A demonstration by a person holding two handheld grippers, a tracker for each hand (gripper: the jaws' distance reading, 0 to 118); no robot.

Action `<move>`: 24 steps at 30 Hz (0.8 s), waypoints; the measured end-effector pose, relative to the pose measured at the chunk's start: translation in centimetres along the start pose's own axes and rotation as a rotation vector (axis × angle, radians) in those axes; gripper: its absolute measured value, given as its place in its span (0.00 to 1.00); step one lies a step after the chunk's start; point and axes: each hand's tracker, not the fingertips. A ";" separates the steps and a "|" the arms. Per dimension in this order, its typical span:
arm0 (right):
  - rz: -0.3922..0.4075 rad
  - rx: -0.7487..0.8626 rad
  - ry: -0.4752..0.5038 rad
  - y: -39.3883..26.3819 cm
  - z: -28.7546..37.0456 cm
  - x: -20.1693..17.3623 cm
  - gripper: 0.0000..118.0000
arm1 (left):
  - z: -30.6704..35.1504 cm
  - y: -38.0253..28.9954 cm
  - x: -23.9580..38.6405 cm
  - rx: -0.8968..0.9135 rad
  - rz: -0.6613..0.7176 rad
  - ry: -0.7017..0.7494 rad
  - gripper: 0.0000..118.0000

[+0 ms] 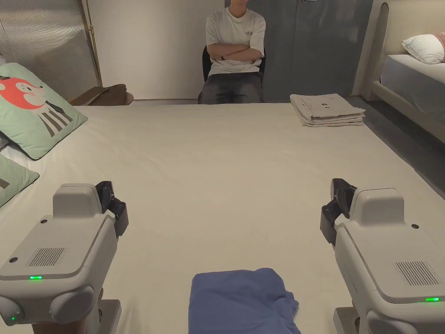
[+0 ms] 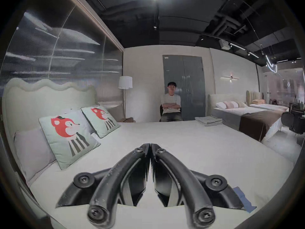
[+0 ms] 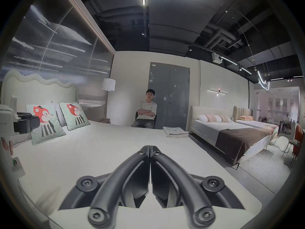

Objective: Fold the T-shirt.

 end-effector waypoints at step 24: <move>0.005 -0.642 0.197 -17.5 -4.4 -7.7 0.00 | -1.2 -2.1 -0.1 -0.074 0.062 -0.053 0.00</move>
